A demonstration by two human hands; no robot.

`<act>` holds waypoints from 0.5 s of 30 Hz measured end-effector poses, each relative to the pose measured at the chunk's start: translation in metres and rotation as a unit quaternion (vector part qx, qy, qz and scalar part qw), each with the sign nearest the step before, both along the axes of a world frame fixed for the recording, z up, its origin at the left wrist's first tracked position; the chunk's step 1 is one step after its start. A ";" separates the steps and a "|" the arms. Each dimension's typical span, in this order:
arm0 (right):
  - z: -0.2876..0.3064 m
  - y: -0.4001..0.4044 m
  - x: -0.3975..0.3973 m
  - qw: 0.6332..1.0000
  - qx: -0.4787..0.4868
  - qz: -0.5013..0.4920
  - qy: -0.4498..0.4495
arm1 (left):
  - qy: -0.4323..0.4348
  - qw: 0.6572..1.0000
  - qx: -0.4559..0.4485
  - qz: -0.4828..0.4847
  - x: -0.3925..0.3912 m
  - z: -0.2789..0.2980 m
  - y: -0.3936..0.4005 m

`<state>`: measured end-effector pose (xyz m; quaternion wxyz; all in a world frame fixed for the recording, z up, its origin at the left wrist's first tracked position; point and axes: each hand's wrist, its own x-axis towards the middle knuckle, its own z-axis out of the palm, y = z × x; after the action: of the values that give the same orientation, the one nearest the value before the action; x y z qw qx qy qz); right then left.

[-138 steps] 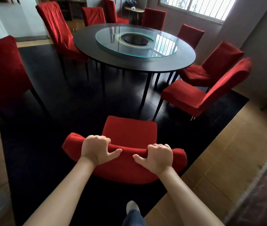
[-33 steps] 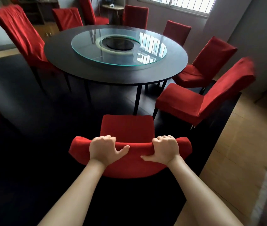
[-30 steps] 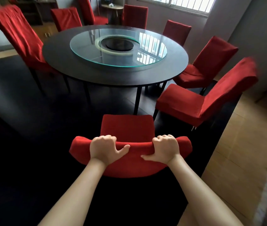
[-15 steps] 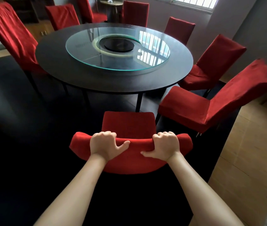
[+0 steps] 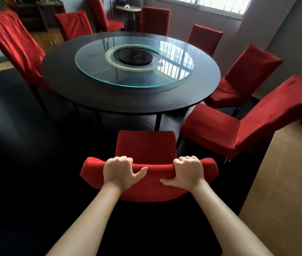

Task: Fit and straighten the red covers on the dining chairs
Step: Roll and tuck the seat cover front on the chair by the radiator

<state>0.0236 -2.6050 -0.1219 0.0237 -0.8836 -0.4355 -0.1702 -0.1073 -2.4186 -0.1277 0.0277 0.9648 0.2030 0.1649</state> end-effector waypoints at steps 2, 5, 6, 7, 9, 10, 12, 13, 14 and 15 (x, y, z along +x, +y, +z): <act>0.001 -0.001 0.000 1.000 0.003 0.009 0.009 | 0.014 1.000 -0.002 -0.002 0.000 -0.001 0.000; 0.002 -0.002 0.000 1.000 -0.013 0.020 0.018 | 0.038 0.999 -0.003 0.005 -0.002 0.000 0.001; 0.003 -0.002 0.001 0.999 -0.025 0.027 0.028 | 0.047 0.999 -0.004 0.011 -0.001 0.001 0.001; 0.004 -0.002 0.002 0.998 -0.038 0.034 0.037 | 0.058 0.998 -0.007 0.017 -0.002 0.002 0.001; 0.004 -0.003 0.002 0.997 -0.054 0.040 0.042 | 0.071 0.997 -0.007 0.036 -0.003 0.003 -0.001; 0.004 -0.003 0.002 0.997 -0.055 0.039 0.043 | 0.071 0.996 -0.010 0.047 -0.004 0.004 -0.002; 0.006 -0.003 0.002 0.996 -0.063 0.035 0.050 | 0.060 0.996 -0.020 0.067 -0.009 0.005 -0.005; 0.007 -0.004 0.003 0.996 -0.068 0.032 0.054 | 0.054 0.996 -0.024 0.072 -0.011 0.006 -0.007; 0.008 -0.003 0.003 0.995 -0.071 0.032 0.060 | 0.048 0.995 -0.031 0.076 -0.014 0.007 -0.008; 0.009 -0.003 0.003 0.995 -0.070 0.034 0.066 | 0.040 0.995 -0.040 0.080 -0.017 0.008 -0.009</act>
<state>0.0271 -2.6081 -0.1128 -0.0033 -0.8771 -0.4736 -0.0796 -0.1246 -2.4274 -0.1201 0.0446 0.9494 0.2868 0.1200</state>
